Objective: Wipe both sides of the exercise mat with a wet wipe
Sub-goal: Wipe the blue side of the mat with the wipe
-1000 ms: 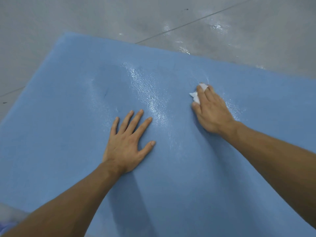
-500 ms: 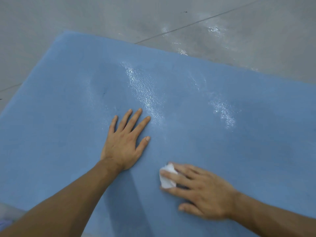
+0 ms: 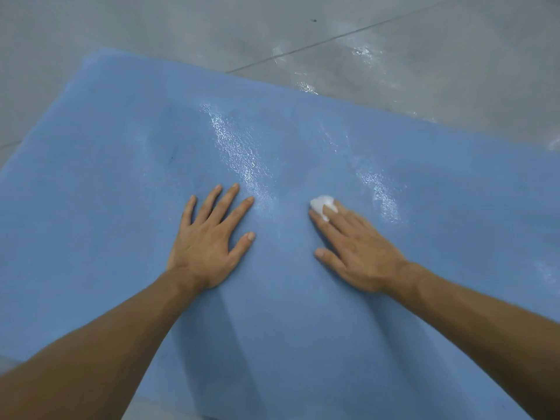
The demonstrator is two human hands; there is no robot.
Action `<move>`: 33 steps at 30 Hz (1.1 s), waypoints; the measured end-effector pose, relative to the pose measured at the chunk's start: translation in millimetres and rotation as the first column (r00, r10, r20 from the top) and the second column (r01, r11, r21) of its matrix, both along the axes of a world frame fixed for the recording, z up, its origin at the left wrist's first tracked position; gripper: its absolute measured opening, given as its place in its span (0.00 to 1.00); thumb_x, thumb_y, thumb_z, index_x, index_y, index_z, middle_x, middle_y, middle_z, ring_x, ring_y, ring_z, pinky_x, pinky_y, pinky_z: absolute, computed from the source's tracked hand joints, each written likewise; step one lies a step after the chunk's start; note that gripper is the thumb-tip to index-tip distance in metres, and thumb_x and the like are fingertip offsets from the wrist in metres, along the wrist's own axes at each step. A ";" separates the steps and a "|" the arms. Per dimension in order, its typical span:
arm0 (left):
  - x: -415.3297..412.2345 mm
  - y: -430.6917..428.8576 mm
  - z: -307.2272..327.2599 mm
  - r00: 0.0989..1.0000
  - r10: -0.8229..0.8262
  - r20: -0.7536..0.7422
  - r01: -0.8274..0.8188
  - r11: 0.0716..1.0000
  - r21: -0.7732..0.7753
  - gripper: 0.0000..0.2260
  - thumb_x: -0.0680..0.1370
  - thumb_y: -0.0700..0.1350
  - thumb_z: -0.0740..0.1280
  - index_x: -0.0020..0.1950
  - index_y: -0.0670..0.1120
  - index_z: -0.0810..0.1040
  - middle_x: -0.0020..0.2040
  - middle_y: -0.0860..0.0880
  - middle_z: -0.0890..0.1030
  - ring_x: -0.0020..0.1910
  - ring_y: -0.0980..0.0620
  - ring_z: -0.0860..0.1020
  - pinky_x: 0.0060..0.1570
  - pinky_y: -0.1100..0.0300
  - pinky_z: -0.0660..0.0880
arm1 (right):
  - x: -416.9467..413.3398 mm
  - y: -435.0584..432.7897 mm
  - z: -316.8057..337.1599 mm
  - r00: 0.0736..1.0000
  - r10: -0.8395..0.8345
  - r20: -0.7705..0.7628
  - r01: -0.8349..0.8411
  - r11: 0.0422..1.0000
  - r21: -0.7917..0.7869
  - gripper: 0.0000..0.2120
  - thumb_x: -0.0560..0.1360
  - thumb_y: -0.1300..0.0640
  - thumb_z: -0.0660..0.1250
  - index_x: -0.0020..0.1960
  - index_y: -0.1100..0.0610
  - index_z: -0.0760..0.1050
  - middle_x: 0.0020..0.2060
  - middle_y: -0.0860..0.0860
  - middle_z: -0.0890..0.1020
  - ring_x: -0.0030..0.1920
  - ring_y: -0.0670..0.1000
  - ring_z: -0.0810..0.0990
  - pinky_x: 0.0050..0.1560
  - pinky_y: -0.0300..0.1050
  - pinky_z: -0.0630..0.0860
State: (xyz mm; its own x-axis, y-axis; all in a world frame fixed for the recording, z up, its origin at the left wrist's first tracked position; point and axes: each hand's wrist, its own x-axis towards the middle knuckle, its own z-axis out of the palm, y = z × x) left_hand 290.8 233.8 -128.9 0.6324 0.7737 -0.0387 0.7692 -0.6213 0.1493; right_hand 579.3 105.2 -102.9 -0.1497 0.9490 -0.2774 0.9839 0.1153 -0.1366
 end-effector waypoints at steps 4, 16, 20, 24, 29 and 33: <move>0.4 0.8 0.0 1.000 -0.001 -0.008 0.001 1.000 0.007 0.29 0.82 0.66 0.48 0.84 0.61 0.53 0.85 0.56 0.51 0.84 0.50 0.49 0.80 0.40 0.47 | -36.5 -57.9 2.0 0.956 0.293 -0.008 -0.292 0.954 0.064 0.33 0.86 0.38 0.49 0.85 0.55 0.53 0.82 0.51 0.60 0.83 0.57 0.54 0.82 0.52 0.48; -6.1 -21.3 1.6 1.000 0.005 0.012 -0.005 0.999 -0.052 0.30 0.82 0.66 0.47 0.84 0.61 0.51 0.85 0.56 0.47 0.84 0.52 0.44 0.81 0.42 0.43 | -10.6 -98.1 -6.7 0.988 0.157 0.012 -0.157 0.982 0.106 0.32 0.86 0.40 0.49 0.84 0.57 0.56 0.83 0.53 0.59 0.83 0.55 0.58 0.81 0.52 0.55; -15.8 -34.8 1.4 1.000 -0.009 -0.001 0.009 0.999 -0.042 0.30 0.83 0.66 0.47 0.84 0.60 0.51 0.85 0.56 0.47 0.84 0.52 0.44 0.81 0.43 0.44 | 32.9 -65.2 -1.7 0.955 -0.295 0.028 0.293 0.954 0.067 0.37 0.83 0.35 0.44 0.84 0.56 0.56 0.82 0.57 0.61 0.82 0.58 0.57 0.80 0.53 0.53; -17.1 -36.6 0.6 1.000 -0.006 -0.013 0.006 1.000 -0.024 0.30 0.83 0.66 0.46 0.84 0.60 0.50 0.85 0.56 0.47 0.84 0.52 0.44 0.81 0.43 0.44 | 28.9 -61.1 3.6 0.901 -0.430 -0.048 0.428 0.902 -0.052 0.42 0.78 0.31 0.40 0.85 0.54 0.47 0.84 0.55 0.51 0.84 0.55 0.46 0.81 0.52 0.48; -17.4 -35.8 -0.1 1.000 -0.009 -0.017 0.009 1.000 -0.013 0.30 0.83 0.66 0.46 0.84 0.61 0.49 0.85 0.57 0.46 0.84 0.53 0.44 0.81 0.43 0.45 | -7.2 -86.1 -1.2 0.980 -0.186 -0.067 0.186 0.983 -0.005 0.39 0.82 0.34 0.43 0.85 0.55 0.45 0.85 0.51 0.47 0.84 0.53 0.41 0.83 0.53 0.47; -17.6 -35.2 0.2 1.000 -0.010 -0.025 0.010 1.000 -0.010 0.30 0.83 0.66 0.46 0.84 0.60 0.48 0.85 0.57 0.46 0.84 0.53 0.43 0.81 0.42 0.45 | -49.5 -123.0 2.7 0.978 0.180 -0.104 -0.181 0.984 0.005 0.35 0.86 0.37 0.48 0.85 0.57 0.46 0.85 0.52 0.50 0.84 0.55 0.44 0.82 0.53 0.48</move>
